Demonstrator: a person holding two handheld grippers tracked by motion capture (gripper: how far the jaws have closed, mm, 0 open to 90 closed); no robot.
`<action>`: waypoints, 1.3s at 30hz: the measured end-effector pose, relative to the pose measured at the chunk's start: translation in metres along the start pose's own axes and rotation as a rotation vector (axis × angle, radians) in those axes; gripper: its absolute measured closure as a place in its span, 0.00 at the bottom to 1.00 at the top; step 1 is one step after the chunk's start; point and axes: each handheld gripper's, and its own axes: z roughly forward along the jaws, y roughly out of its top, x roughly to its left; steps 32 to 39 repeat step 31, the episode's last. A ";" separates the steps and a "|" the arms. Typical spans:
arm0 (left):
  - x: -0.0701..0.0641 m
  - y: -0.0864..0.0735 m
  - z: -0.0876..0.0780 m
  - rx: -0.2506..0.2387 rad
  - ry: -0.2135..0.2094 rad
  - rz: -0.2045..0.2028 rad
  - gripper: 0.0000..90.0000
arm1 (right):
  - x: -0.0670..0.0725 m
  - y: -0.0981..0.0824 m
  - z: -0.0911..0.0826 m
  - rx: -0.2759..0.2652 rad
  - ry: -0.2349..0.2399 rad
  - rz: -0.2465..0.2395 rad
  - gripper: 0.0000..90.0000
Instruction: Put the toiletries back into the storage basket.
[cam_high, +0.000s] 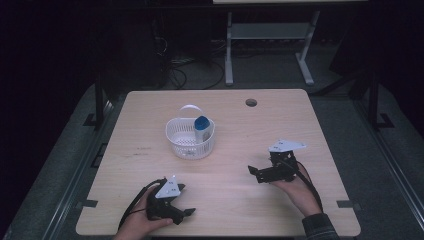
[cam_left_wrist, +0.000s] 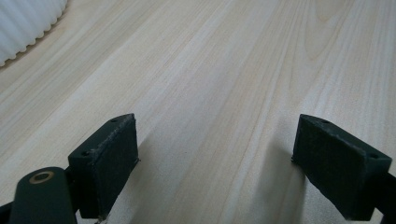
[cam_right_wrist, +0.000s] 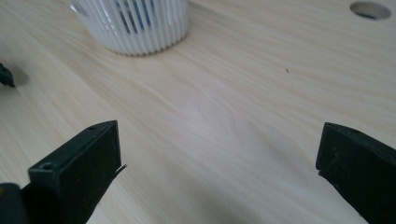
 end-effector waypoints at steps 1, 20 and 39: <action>0.000 0.000 0.000 0.000 -0.001 -0.001 0.15 | -0.001 -0.004 -0.001 0.006 -0.003 0.004 0.00; 0.000 0.000 0.000 -0.002 -0.002 -0.005 0.15 | 0.001 -0.064 -0.014 0.149 -0.075 -0.001 0.00; 0.000 0.000 0.000 0.000 0.000 -0.006 0.15 | 0.005 -0.074 -0.008 0.156 -0.072 -0.009 0.00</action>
